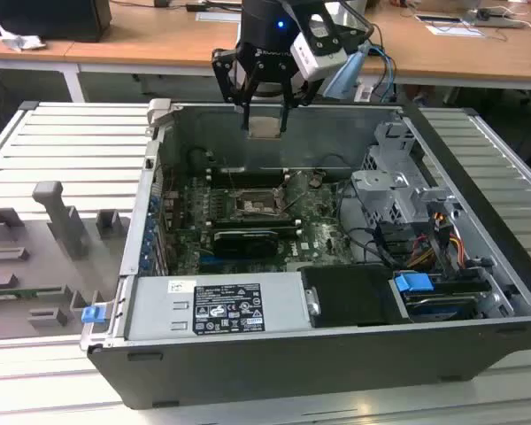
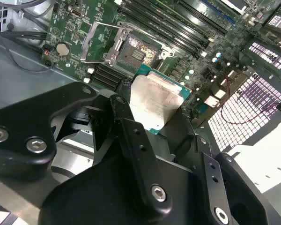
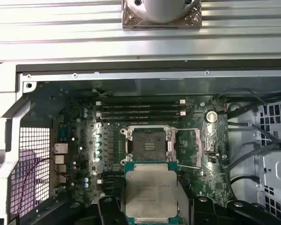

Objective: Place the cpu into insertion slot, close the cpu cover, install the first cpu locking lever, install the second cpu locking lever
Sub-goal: 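Place the cpu into insertion slot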

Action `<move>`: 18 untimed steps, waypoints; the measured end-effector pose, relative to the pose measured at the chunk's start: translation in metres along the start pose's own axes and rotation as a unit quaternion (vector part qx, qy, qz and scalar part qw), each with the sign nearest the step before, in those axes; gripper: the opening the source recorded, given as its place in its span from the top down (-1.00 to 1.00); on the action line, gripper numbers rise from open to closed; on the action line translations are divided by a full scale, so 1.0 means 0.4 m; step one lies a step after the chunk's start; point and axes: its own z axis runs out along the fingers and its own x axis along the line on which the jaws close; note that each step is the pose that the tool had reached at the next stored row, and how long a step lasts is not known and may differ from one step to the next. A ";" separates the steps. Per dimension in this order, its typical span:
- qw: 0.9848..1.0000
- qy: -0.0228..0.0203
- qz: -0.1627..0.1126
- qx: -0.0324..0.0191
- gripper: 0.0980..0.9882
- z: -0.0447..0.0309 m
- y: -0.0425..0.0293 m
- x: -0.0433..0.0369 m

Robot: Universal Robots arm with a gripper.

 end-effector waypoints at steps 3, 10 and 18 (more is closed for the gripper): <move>1.000 0.000 0.004 0.000 0.01 0.000 0.000 0.001; 0.999 -0.003 0.038 -0.001 0.01 0.001 0.000 0.003; 0.998 -0.005 0.059 -0.001 0.01 0.011 -0.001 0.003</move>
